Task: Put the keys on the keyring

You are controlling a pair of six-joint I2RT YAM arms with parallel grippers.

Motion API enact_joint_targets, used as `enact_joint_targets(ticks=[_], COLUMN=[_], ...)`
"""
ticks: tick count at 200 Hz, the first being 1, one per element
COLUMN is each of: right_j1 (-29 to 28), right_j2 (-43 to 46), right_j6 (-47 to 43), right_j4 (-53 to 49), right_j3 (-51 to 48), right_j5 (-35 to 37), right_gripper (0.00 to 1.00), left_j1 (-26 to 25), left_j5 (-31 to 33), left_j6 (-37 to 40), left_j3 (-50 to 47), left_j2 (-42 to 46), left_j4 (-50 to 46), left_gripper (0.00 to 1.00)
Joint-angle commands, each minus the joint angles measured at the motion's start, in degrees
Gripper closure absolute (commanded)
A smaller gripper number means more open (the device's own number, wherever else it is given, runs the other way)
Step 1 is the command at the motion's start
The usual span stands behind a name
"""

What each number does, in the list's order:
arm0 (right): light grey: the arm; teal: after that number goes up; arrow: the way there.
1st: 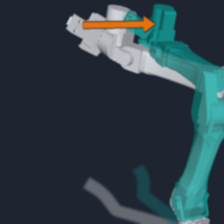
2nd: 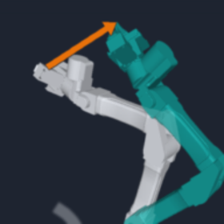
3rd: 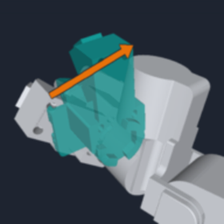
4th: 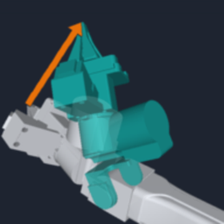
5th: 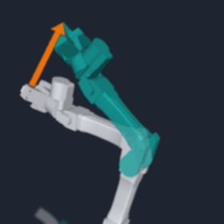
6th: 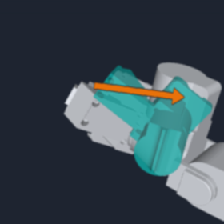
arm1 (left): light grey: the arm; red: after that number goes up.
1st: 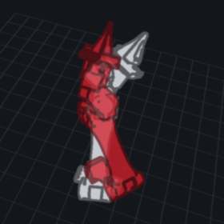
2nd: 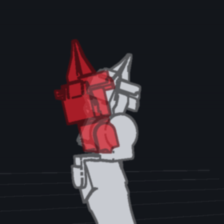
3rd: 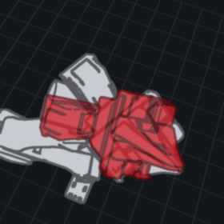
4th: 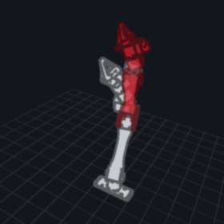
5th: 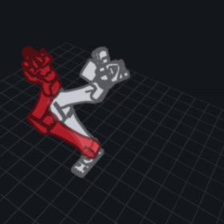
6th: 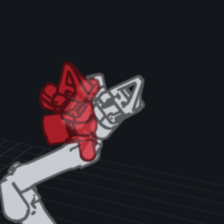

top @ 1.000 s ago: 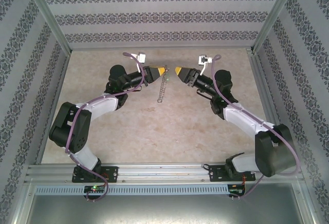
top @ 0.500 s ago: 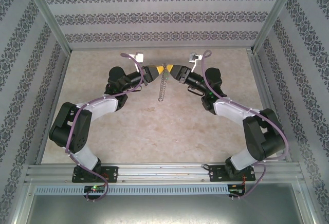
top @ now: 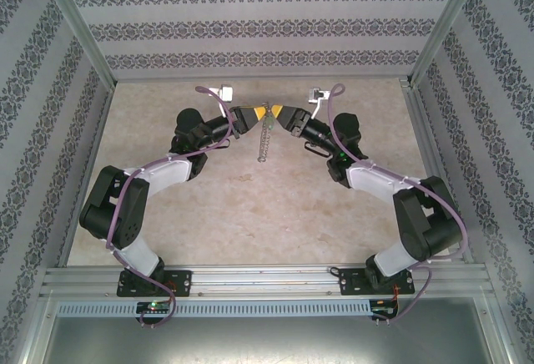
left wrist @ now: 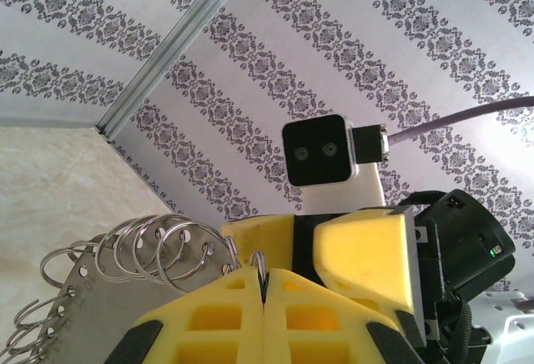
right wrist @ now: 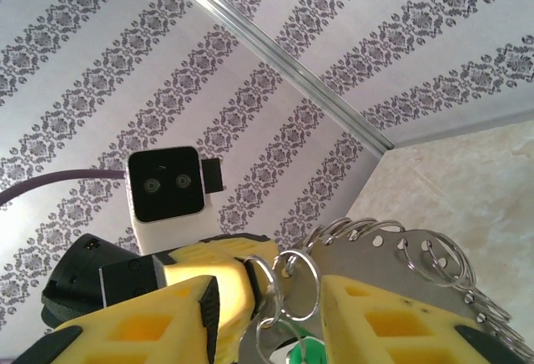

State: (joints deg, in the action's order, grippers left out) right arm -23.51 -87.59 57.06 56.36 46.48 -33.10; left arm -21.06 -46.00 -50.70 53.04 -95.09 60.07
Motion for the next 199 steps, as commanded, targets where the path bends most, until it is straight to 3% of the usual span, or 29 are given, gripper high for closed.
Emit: enact_joint_targets(ticks=[1, 199], right_j1=[-0.36, -2.95], right_j2=[2.95, -2.84], right_j6=[-1.71, -0.32], right_j4=[1.83, 2.73], right_j3=[-0.78, 3.68], right_j5=[1.40, -0.90], right_gripper=[0.62, 0.64], left_j1=[-0.65, -0.66], left_j5=[0.33, 0.33], left_j6=[-0.65, -0.63], left_j3=[-0.08, -0.05], left_j2=[0.28, 0.39], left_j4=[5.84, 5.98], left_gripper=[1.00, 1.00])
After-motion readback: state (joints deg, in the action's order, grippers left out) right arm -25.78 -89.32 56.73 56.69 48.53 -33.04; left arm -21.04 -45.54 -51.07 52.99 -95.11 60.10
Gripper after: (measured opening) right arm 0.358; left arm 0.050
